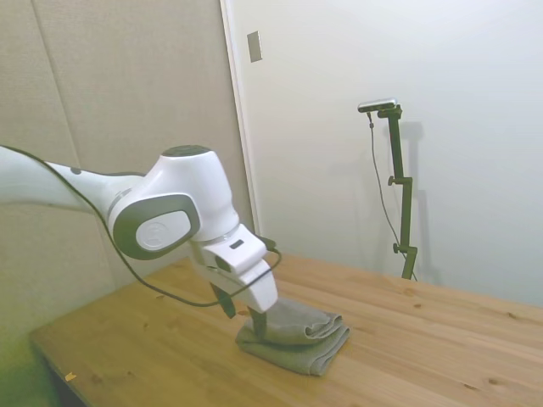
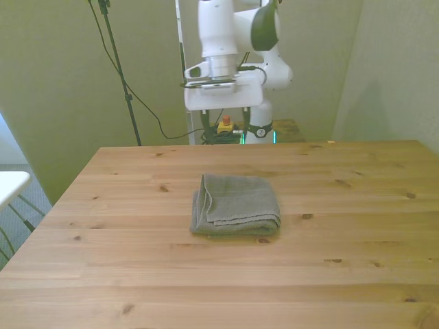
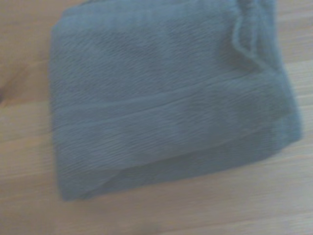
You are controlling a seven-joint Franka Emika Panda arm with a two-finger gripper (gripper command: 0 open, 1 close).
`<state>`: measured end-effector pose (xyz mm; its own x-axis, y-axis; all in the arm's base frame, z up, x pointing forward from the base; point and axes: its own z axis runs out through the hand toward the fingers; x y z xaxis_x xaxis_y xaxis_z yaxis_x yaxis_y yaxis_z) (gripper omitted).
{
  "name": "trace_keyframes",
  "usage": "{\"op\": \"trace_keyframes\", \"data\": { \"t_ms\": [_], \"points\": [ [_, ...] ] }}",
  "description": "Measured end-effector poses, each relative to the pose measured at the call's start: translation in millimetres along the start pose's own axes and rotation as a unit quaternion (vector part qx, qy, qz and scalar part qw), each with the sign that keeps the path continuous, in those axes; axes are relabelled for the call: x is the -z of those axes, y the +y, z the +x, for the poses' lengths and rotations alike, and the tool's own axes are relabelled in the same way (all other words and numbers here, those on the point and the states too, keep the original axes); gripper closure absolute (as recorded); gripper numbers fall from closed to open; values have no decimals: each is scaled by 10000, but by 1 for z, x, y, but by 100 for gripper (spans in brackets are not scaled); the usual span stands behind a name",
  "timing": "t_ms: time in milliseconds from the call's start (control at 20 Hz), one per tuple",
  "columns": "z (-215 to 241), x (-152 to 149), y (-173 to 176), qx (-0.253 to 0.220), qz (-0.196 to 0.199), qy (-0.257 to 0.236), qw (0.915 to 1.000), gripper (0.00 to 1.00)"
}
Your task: Unfold the towel
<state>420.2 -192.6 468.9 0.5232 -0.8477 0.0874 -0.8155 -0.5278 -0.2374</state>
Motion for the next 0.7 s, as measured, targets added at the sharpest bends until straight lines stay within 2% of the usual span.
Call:
{"op": "trace_keyframes", "data": {
  "t_ms": [200,400,700],
  "points": [
    [62,1,45,-296,386,-50,9988,0],
    [85,-34,59,-379,958,-365,9940,0],
    [106,-66,69,-20,1953,-1078,9748,0]
  ]
}}
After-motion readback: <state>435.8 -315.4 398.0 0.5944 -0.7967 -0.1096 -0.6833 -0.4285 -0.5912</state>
